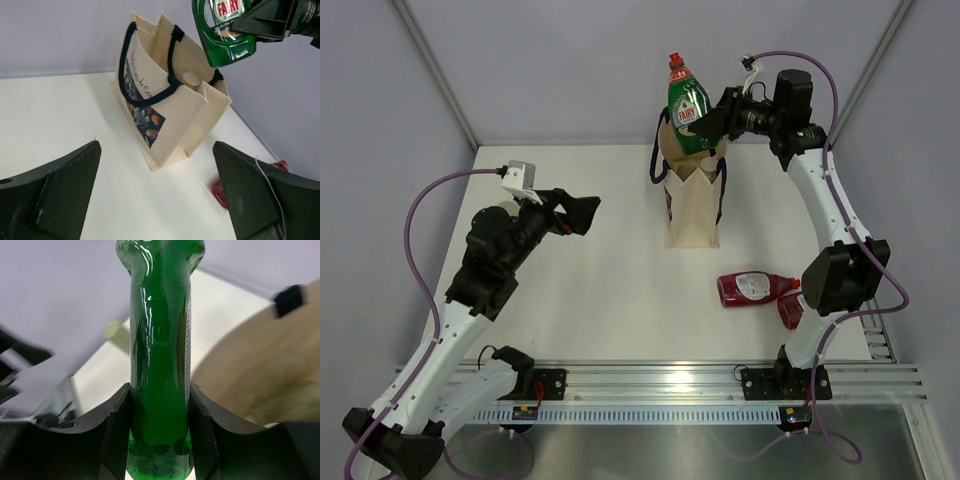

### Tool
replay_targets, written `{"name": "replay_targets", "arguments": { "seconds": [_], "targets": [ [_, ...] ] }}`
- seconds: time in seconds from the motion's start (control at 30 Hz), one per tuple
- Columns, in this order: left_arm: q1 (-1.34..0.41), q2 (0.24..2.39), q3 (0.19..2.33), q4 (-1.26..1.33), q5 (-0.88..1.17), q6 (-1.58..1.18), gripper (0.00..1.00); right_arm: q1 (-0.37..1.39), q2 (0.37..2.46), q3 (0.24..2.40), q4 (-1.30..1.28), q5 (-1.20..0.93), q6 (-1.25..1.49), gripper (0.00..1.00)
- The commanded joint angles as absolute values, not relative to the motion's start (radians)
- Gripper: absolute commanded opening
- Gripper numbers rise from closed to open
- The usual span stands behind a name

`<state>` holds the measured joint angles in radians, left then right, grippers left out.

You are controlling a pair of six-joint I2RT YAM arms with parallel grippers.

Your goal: Place the personal care products into the canvas bag

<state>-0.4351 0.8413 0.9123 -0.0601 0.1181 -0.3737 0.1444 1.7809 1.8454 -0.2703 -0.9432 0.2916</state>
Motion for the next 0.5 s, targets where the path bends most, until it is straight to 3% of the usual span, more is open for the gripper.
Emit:
{"name": "replay_targets", "arguments": {
  "seconds": [0.0,0.17,0.47],
  "targets": [
    [-0.422,0.784,0.873,-0.139,-0.046,-0.362,0.99,0.164,1.853,1.989,-0.331,-0.671,0.151,0.0],
    [-0.413,0.741,0.854,-0.241,-0.23,-0.402,0.99,0.205,1.896,2.023,-0.416,-0.426,0.006,0.0],
    [-0.353,0.791,0.877,-0.485,-0.465,-0.584,0.99,0.314,1.753,1.718,-0.311,-0.18,-0.143,0.02]
  ]
}}
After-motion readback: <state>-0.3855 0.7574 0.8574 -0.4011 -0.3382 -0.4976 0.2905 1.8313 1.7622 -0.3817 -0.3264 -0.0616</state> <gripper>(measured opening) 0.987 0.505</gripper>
